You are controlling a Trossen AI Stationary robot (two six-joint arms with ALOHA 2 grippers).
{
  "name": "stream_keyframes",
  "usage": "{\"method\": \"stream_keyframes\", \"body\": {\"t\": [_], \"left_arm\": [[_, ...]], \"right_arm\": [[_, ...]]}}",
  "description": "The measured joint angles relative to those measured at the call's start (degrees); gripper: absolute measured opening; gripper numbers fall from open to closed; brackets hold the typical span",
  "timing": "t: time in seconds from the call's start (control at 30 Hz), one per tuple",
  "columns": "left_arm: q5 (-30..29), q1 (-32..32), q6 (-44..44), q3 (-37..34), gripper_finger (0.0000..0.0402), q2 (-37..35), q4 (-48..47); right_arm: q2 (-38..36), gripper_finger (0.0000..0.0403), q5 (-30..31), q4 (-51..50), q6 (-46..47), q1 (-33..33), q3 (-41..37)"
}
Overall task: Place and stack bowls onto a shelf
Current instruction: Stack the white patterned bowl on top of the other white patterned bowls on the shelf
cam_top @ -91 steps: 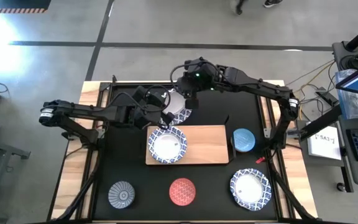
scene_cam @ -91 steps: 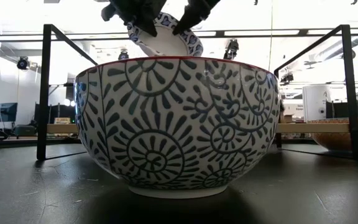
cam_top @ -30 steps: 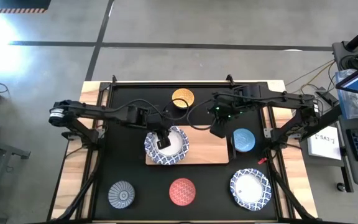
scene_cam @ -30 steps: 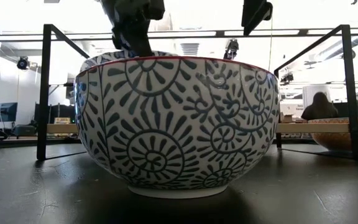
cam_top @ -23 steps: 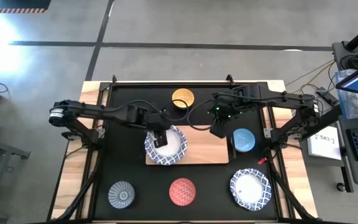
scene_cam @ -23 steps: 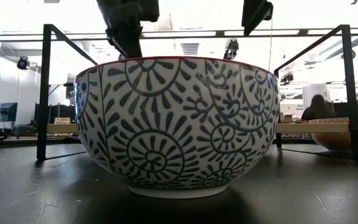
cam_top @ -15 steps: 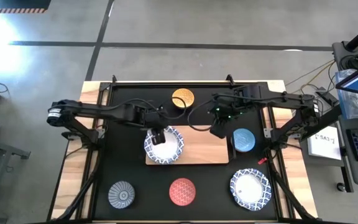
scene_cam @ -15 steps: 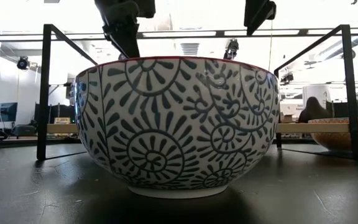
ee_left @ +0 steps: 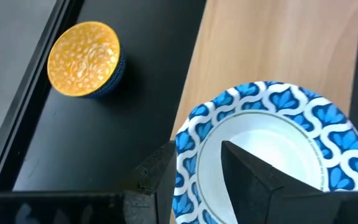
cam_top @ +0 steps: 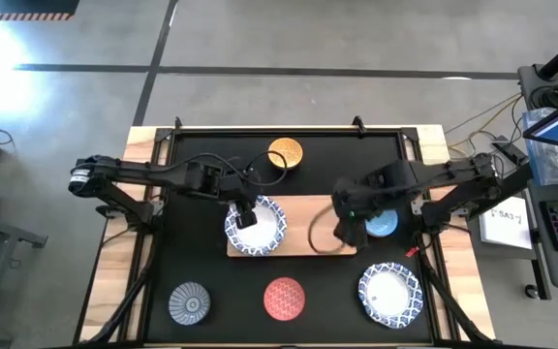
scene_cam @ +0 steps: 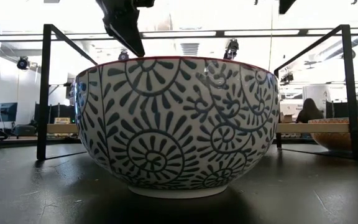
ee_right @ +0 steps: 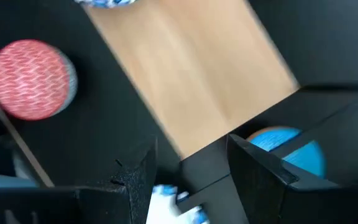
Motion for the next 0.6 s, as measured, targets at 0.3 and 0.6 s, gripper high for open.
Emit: {"method": "stream_keyframes", "body": {"t": [0.3, 0.6], "left_arm": [[0.2, -2.6, 3.1, 0.0, 0.0110, 0.0, 2.3], [2.9, -4.9, 4.6, -0.1, 0.0110, 0.0, 7.2]], "right_arm": [[2.4, 0.0182, 0.0, 0.0, 25.3, 15.8, 0.0], [9.9, 0.0182, -0.8, 0.8, 47.9, 29.8, 0.0]]}}
